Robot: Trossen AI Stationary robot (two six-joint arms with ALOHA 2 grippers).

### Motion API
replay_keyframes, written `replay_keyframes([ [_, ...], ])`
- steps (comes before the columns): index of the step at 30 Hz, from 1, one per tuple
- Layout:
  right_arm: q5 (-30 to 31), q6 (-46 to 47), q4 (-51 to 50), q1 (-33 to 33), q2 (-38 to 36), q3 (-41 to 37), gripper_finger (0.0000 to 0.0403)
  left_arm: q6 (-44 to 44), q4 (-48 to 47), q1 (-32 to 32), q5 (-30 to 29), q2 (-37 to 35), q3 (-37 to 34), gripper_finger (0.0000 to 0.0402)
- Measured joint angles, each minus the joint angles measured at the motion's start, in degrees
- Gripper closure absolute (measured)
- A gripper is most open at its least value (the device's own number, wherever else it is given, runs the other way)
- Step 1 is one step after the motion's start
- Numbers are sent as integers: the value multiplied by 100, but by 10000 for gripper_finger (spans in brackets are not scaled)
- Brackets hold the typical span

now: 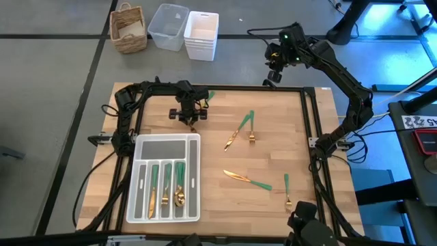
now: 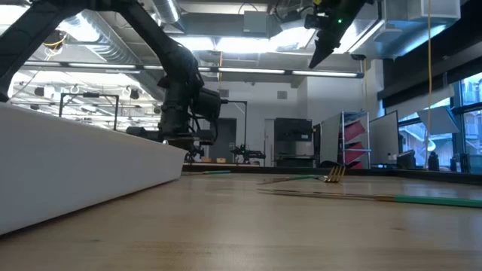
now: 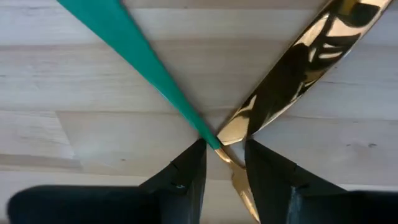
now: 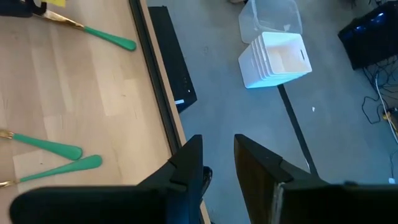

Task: Sort silverware
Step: Put the green fork on the silverware tray

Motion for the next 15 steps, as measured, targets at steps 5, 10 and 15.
replay_keyframes([
  [5, -2, -5, 0, 0, 0, 0, 308, 288, -3, 29, -8, 5, 0, 345],
  [10, -1, -5, 0, 0, 0, 0, 308, 482, -10, 63, -96, 5, 0, 393],
  [15, -2, -5, 0, 0, 0, 0, 308, 739, -14, 70, 22, -13, -5, 396],
])
